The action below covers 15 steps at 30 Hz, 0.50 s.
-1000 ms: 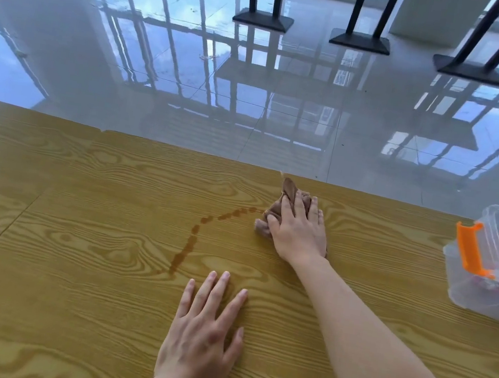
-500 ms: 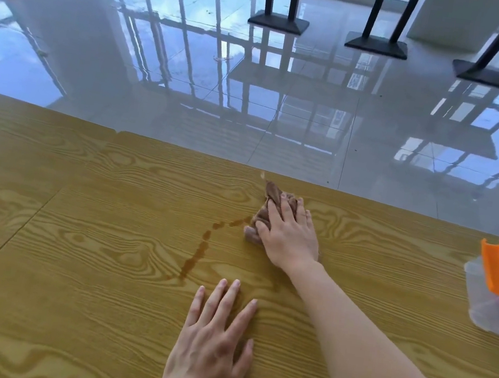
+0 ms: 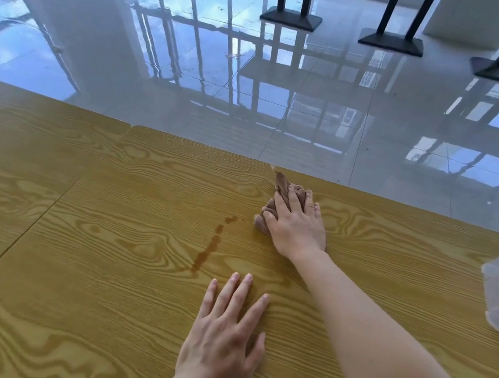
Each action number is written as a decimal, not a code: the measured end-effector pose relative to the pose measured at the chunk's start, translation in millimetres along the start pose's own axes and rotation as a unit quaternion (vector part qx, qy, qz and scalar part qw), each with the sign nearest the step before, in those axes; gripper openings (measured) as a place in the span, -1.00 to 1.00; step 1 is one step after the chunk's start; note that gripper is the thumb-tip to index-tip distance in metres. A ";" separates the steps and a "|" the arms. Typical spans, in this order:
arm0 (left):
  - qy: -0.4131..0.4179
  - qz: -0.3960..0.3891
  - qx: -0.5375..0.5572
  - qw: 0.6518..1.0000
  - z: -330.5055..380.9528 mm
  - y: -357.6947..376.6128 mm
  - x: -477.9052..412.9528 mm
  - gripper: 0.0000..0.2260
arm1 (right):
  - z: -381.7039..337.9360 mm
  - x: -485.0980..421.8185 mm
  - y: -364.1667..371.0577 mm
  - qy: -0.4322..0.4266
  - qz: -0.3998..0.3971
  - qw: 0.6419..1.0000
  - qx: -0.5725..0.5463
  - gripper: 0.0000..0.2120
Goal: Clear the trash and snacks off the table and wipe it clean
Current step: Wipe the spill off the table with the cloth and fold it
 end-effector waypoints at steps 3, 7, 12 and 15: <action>0.004 -0.002 0.001 1.000 1.0 0.5 0.8 -0.48 | -26.0 15.9 9.5 -0.060 0.002 0.998 -0.011 -0.37; 0.013 0.005 0.011 1.000 -1.6 1.3 0.4 -0.48 | 6.3 39.8 12.6 -0.075 0.020 0.997 0.007 -0.35; 0.030 0.041 0.038 0.998 0.0 -7.4 3.5 -0.52 | 39.2 44.5 2.0 0.071 0.020 0.997 -0.006 -0.38; 0.010 0.120 0.108 0.987 -19.5 -25.3 5.9 -0.56 | 34.5 74.7 11.7 0.019 0.016 1.000 -0.010 -0.36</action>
Point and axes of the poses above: each hand's wrist, its own x-axis away from the middle knuckle, its own y-axis out of the palm, z = x × y, the point moved 6 cm from there along -x, towards the middle knuckle
